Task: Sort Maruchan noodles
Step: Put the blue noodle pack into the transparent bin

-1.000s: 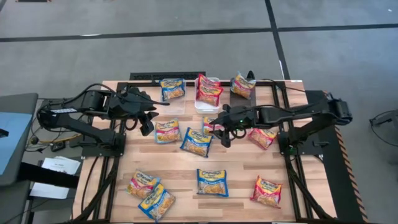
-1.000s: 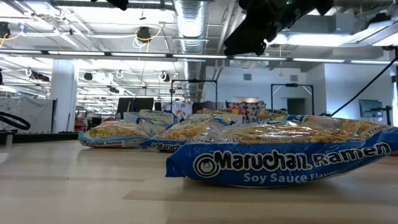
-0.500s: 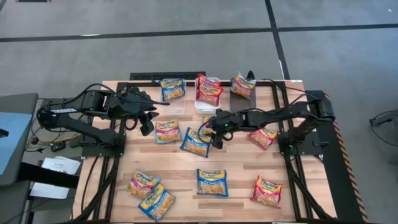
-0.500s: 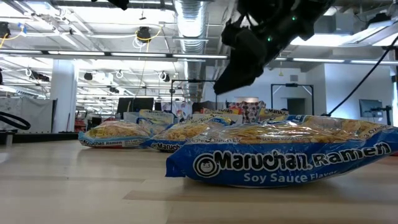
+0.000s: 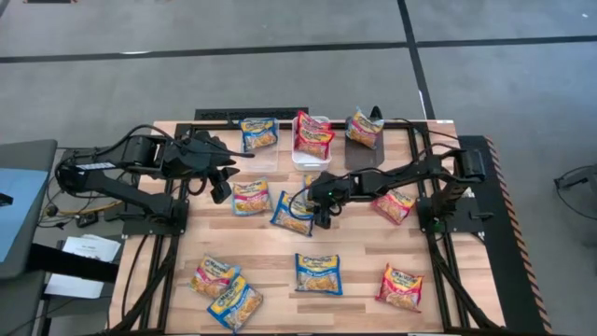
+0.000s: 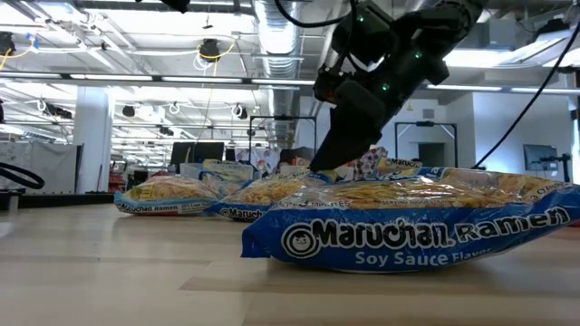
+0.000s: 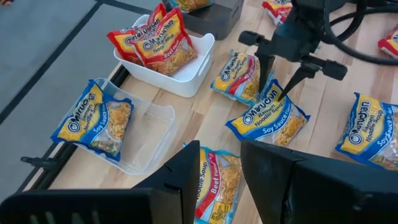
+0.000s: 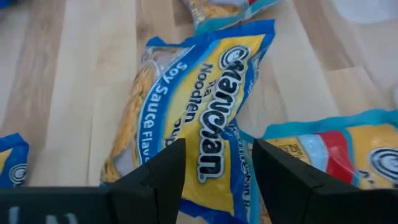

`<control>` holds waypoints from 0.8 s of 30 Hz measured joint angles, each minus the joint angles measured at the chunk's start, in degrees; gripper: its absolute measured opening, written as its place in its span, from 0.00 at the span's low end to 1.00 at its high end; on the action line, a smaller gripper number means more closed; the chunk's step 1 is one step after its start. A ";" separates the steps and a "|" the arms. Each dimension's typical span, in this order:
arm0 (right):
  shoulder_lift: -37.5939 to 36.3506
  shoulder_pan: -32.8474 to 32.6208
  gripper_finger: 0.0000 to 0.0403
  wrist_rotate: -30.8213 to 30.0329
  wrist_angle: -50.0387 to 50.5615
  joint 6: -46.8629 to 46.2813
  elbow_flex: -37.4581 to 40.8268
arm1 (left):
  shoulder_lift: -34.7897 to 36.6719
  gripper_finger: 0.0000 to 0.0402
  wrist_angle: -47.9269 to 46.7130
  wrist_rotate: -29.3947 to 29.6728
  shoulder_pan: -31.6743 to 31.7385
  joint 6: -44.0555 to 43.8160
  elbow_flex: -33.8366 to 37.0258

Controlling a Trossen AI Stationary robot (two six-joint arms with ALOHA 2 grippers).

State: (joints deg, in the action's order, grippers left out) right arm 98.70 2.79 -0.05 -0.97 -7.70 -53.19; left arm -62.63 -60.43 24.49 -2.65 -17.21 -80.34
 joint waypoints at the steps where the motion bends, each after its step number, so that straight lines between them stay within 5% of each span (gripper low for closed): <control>1: 0.12 0.00 0.52 0.11 0.34 0.00 0.02 | 0.00 0.27 -0.01 0.00 0.02 0.00 0.00; 24: 0.04 1.07 0.52 3.50 0.69 -7.32 0.00 | 0.00 0.27 0.00 0.15 0.00 0.02 0.00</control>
State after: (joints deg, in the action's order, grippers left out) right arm 98.74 3.86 3.45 -0.27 -15.03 -53.19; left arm -62.63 -60.42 24.64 -2.65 -17.19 -80.34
